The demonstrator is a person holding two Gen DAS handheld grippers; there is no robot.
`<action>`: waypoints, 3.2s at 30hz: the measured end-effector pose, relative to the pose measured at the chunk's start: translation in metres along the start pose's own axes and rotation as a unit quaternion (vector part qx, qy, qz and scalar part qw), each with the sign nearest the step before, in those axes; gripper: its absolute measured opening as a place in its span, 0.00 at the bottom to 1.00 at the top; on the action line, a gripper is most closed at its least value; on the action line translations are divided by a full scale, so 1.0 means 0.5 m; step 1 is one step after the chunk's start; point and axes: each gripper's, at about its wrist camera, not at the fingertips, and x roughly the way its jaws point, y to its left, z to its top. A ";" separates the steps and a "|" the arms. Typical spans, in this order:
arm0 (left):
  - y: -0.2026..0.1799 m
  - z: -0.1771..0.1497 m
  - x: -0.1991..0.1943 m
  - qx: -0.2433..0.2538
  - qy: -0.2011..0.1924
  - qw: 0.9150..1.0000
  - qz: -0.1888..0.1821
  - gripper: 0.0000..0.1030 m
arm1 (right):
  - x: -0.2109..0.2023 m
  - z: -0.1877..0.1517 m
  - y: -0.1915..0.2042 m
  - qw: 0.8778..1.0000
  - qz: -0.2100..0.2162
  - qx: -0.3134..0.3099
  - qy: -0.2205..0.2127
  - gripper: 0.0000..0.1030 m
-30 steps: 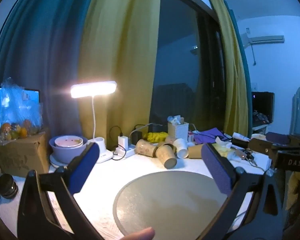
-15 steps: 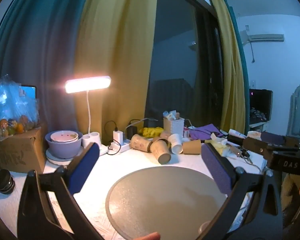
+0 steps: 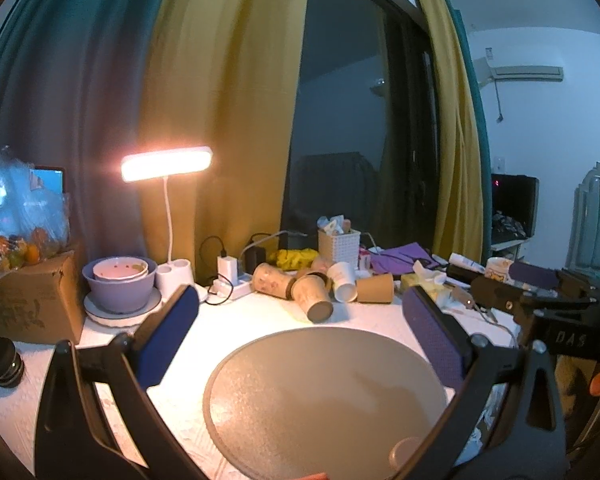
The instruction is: Flip cup upright
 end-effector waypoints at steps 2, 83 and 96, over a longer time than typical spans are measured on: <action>0.000 -0.001 0.001 0.000 0.000 1.000 0.002 1.00 | 0.000 0.000 0.002 1.000 -0.001 0.001 0.000 0.84; -0.049 -0.048 0.444 -0.014 0.256 0.966 -0.029 0.99 | 0.374 -0.016 -0.180 0.990 0.042 -0.001 0.134 0.83; -0.031 -0.062 0.719 -0.029 0.329 0.944 -0.028 0.99 | 0.543 0.003 -0.233 0.983 0.040 0.013 0.181 0.83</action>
